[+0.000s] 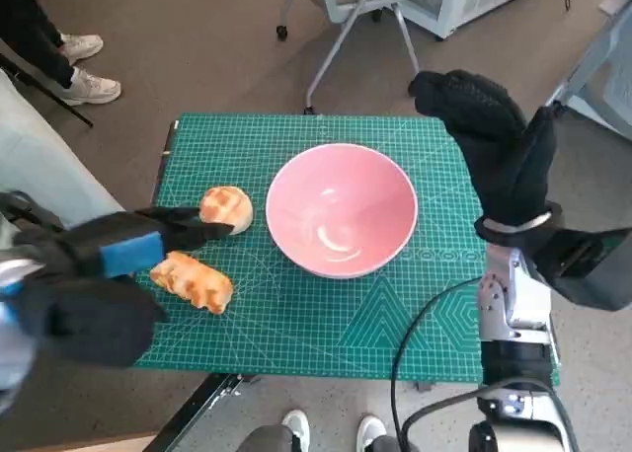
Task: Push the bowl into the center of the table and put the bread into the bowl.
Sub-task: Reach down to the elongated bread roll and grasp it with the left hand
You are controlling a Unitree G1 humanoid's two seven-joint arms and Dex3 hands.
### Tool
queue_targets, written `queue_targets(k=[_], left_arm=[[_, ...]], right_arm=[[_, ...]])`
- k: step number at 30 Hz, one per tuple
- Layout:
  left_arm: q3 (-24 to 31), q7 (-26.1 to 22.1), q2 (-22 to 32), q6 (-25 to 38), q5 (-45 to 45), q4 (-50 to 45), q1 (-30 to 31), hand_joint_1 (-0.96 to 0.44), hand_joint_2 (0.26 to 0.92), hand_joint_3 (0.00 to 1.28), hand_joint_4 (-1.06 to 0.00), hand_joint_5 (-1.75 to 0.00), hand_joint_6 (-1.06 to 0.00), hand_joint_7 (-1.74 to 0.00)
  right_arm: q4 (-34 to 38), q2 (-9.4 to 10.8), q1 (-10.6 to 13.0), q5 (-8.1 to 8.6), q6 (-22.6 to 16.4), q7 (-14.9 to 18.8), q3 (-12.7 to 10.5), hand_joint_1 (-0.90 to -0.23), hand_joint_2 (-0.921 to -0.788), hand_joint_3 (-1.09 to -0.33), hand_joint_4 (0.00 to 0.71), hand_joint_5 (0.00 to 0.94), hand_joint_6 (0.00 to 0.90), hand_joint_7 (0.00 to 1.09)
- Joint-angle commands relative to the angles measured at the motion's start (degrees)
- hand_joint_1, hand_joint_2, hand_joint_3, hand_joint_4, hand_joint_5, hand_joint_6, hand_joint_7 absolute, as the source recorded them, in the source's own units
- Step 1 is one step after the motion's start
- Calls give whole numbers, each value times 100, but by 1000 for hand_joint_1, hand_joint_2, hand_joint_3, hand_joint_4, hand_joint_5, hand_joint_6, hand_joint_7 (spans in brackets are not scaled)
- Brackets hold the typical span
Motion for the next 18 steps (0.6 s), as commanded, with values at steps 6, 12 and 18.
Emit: queue_targets(k=[6, 12, 18], left_arm=[[-645, 268, -378, -247, 630, 885, -254, -286, 665, 6, -152, -6, -259, -9], [-1005, 416, -604, -391, 989, 1676, -511, -239, 679, 11, -198, -16, -314, -25], [-1265, 505, -727, -368, 1332, 2209, -610, -109, 747, 33, -363, -30, -503, -57]], right_arm=[[-43, -44, 135, -12, 72, 0, -23, -687, -921, -783, 159, 2, -1, 494], [-84, -58, 161, -24, 87, -24, -28, -678, -921, -781, 161, 3, -1, 491], [-133, -63, 198, -10, 121, -28, -33, -674, -921, -781, 161, 3, -1, 488]])
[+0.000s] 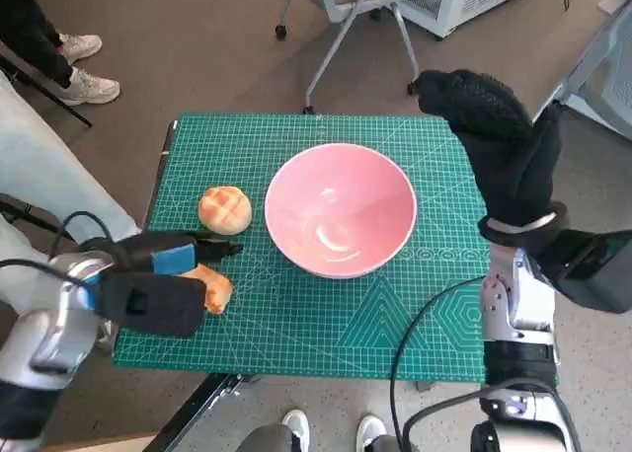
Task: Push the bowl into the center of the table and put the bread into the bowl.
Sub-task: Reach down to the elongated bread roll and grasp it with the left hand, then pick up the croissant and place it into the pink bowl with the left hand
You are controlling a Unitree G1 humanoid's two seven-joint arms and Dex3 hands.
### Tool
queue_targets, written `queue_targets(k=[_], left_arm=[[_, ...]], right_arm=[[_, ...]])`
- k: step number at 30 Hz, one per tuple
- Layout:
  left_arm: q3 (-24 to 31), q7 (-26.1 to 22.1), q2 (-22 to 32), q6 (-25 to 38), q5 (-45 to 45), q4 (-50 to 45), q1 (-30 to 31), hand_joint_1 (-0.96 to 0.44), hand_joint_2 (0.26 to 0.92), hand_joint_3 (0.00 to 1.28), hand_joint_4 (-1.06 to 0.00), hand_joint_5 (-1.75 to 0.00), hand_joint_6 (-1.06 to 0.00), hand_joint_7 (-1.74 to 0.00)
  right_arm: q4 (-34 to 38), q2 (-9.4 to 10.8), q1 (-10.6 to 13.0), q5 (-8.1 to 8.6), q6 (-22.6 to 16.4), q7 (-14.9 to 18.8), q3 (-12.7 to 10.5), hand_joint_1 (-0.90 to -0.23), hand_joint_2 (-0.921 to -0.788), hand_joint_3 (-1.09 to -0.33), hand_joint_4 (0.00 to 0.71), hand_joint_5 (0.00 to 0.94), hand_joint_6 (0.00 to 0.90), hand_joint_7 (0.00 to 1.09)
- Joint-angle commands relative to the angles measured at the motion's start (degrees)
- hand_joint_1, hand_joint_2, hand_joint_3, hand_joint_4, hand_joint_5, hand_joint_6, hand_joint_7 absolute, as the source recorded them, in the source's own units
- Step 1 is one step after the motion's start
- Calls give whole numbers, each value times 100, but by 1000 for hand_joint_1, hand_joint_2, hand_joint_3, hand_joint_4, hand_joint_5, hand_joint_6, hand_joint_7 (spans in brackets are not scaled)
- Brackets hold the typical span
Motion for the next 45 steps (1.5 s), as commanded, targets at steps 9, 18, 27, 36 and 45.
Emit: queue_targets(k=[9, 18, 27, 36, 45], left_arm=[[-248, 177, -67, -42, 478, 365, -12, -2, 897, 61, -705, -985, -647, -889], [-5, 319, 96, -419, 272, 296, 40, 4, 895, 94, -645, -1376, -763, -845], [639, -22, 268, -243, -283, -364, -98, 2, 910, 84, -652, -1315, -694, -990], [1016, -209, 337, 17, -584, -1063, -84, 3, 914, 62, -697, -1250, -676, -1024], [1401, 86, -50, -14, -999, -1910, -1572, 3, 891, 30, -831, -1097, -716, -984]], right_arm=[[-53, -49, 167, 1, 161, -33, -34, -673, -921, -781, 161, 2, -1, 485], [-59, -23, 171, -36, 148, -58, -11, -672, -921, -782, 161, 2, -1, 472], [29, -62, 160, 34, 130, 34, -56, -676, -921, -780, 162, 2, -1, 471], [88, -75, 147, 60, 117, 98, -98, -677, -921, -778, 163, 2, -1, 472], [141, -78, 88, 48, 131, 141, -113, -660, -921, -784, 163, 2, -1, 483]])
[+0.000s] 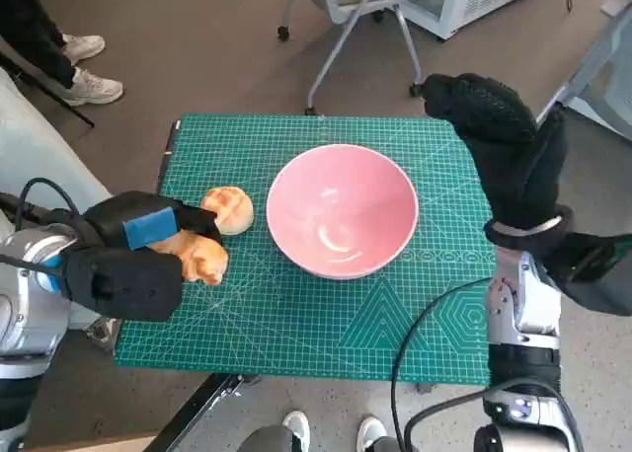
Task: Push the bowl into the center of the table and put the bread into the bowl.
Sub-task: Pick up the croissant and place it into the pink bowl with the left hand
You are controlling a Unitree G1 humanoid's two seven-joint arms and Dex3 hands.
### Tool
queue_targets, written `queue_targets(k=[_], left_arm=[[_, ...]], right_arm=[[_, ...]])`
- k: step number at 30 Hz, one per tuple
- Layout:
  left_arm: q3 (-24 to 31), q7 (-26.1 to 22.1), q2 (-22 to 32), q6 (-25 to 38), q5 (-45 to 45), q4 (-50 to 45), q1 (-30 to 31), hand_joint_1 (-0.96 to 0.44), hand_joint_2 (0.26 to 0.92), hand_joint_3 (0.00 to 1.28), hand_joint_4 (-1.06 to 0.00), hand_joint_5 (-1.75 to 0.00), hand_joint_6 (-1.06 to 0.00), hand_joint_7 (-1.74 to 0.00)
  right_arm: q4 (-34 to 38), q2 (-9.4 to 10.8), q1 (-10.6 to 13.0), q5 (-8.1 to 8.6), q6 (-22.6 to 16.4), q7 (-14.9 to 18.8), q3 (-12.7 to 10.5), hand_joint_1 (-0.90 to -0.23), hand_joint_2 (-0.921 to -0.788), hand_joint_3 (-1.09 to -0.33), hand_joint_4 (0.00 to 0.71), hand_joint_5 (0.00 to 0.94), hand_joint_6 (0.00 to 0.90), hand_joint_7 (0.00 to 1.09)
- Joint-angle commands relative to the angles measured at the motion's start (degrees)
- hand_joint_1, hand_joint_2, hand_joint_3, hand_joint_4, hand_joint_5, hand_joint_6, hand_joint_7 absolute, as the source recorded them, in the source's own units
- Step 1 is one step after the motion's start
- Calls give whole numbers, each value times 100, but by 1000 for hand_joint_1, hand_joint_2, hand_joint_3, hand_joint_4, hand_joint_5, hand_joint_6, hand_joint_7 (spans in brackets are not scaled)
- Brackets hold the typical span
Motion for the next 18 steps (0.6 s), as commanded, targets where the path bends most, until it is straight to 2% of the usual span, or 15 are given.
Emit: queue_targets(k=[1, 9, 12, 18], left_arm=[[142, 222, -199, -75, -139, -482, -1165, 3, 889, 29, -833, -1102, -722, -972], [-507, 358, -839, -252, 83, -315, -2083, 3, 887, 36, -796, -1191, -771, -867], [-782, 454, -1120, -495, 158, 68, -2401, 4, 888, 42, -767, -1243, -791, -821], [-1205, 602, -1578, -997, 319, 1014, -2918, 1, 891, 40, -775, -1212, -763, -877]], right_arm=[[91, 0, 51, 24, 50, 65, 18, -660, -921, -784, 163, 2, -1, 483], [112, -3, 46, -14, 15, 68, 26, -651, -921, -796, 163, 1, -1, 483], [104, -13, 54, -20, 12, 71, 27, -652, -921, -797, 163, 1, -1, 478], [64, -35, 96, -19, 9, 81, 20, -657, -921, -796, 163, 1, -1, 471]])
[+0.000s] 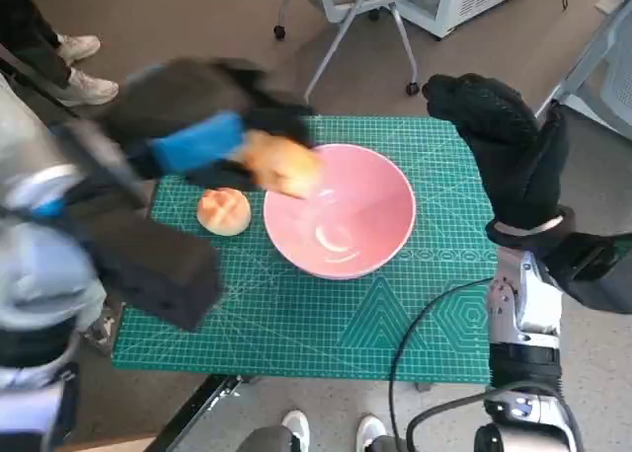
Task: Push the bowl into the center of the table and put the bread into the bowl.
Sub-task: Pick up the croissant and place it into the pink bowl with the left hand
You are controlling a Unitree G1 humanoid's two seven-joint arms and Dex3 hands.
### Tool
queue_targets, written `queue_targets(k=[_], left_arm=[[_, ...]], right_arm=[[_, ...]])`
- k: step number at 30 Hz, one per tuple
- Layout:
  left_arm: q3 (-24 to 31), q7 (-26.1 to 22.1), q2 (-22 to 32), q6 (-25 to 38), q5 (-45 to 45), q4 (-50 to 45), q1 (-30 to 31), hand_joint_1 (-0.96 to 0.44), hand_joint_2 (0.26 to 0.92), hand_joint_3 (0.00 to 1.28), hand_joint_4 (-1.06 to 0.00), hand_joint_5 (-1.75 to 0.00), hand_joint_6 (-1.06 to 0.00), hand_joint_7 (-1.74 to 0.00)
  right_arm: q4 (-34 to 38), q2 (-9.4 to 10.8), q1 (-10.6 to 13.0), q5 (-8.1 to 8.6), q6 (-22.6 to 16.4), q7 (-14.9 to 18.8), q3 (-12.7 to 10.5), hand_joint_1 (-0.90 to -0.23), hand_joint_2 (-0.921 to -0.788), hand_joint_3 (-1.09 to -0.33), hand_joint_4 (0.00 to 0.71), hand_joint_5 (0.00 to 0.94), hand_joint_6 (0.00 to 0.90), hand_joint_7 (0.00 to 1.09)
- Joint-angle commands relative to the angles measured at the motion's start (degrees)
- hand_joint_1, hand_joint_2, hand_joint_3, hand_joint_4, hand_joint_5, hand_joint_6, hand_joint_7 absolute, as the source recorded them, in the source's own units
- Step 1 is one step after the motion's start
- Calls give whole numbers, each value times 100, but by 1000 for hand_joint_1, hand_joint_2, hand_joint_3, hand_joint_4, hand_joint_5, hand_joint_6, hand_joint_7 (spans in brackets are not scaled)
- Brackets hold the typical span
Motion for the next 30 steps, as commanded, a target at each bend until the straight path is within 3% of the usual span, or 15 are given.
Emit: queue_targets(k=[1, 6, 8, 10, 12, 14, 16, 17, 18, 19, 20, 21, 25, 30], left_arm=[[-293, 140, -312, -366, 142, 774, -434, 1, 896, 36, -771, -1212, -752, -893], [-487, 312, -602, -802, 249, 1539, -671, 0, 916, 43, -709, -1066, -696, -1165], [-551, 373, -690, -910, 304, 1775, -723, 0, 918, 41, -716, -1043, -678, -1201], [-617, 436, -765, -960, 377, 1973, -753, 0, 919, 36, -719, -1089, -677, -1156], [-670, 486, -831, -964, 453, 2130, -757, 2, 918, 44, -674, -1269, -735, -954], [-711, 481, -897, -920, 502, 2268, -751, 3, 920, 55, -658, -1329, -729, -913], [-741, 435, -948, -871, 503, 2413, -731, 1, 920, 96, -618, -1294, -652, -1077], [-749, 412, -963, -856, 494, 2471, -720, 128, 921, 127, -594, -1316, -582, -855], [-772, 353, -978, -789, 491, 2539, -707, 172, 921, 139, -584, -1324, -580, -732], [-788, 311, -986, -743, 490, 2586, -700, 77, 887, 121, -500, -958, -532, -506], [-803, 241, -991, -658, 484, 2615, -685, 16, 875, 92, -490, -635, -513, -340], [-812, 193, -994, -601, 479, 2632, -676, -38, 862, 67, -441, -406, -472, -217], [-816, -6, -980, -345, 442, 2602, -618, -152, 837, 27, -301, -106, -366, -57], [-770, -110, -903, -125, 436, 2378, -474, -256, 819, 8, -178, -18, -284, -9]], right_arm=[[15, -52, 115, -4, 26, 45, -4, -659, -921, -796, 163, 1, -1, 470], [-1, -76, 138, 5, 22, 50, -27, -662, -921, -795, 164, 1, -1, 469], [-22, -84, 150, 3, 22, 44, -34, -660, -921, -795, 164, 1, -1, 469], [-46, -93, 165, -1, 18, 36, -40, -660, -921, -794, 165, 2, -1, 468], [-72, -102, 185, -6, 11, 27, -47, -657, -921, -792, 165, 2, -1, 464], [-107, -111, 207, -13, 7, 13, -54, -654, -921, -793, 166, 2, -1, 463], [-150, -119, 230, -22, 6, -10, -60, -649, -921, -794, 166, 2, -1, 462], [-168, -121, 239, -26, 7, -20, -63, -646, -921, -797, 166, 2, -1, 462], [-181, -125, 248, -29, 4, -31, -71, -645, -921, -799, 166, 2, -1, 462], [-194, -126, 255, -33, 4, -40, -76, -644, -921, -800, 166, 2, -1, 461], [-191, -128, 257, -40, -5, -53, -86, -643, -921, -801, 167, 2, -1, 461], [-190, -129, 258, -46, -10, -62, -93, -643, -921, -801, 167, 2, -1, 461], [-188, -129, 258, -54, -21, -102, -123, -643, -921, -796, 170, 4, -1, 465], [-167, -121, 240, -44, -31, -151, -136, -654, -921, -791, 172, 4, -1, 468]])
